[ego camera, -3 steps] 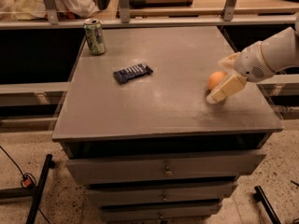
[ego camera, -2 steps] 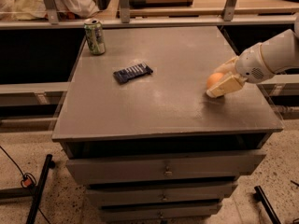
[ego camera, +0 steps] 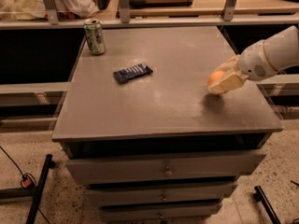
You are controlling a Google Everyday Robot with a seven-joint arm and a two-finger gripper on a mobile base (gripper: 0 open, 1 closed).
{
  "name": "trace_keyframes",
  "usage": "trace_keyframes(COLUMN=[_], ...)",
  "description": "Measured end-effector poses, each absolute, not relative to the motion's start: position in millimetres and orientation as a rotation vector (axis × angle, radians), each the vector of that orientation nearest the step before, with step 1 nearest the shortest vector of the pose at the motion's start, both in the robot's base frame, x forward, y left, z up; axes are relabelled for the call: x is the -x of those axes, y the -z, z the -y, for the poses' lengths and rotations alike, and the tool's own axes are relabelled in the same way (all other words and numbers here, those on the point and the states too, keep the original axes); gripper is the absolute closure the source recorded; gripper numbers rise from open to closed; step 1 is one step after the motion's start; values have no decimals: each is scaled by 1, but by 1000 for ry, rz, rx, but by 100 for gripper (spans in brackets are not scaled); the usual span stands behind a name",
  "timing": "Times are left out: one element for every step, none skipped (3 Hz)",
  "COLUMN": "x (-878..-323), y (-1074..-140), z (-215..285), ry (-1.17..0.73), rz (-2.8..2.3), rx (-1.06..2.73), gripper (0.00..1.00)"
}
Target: Move orange near rxbar blueberry
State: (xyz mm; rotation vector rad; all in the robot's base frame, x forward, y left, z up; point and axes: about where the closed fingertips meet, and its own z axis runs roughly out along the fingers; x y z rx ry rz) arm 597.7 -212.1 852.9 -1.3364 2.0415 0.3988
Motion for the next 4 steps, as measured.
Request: trace_keyframes(x=[-603,-615,-631,-643], y=[-880,-900,-912,-915], z=[189,154,117,80], ry=[-413,-419,-428,-447], rz=[-1992,-1946,-1904,-1868], rx=[1350,1378,1406,1451], gripper=[100,100,100,100])
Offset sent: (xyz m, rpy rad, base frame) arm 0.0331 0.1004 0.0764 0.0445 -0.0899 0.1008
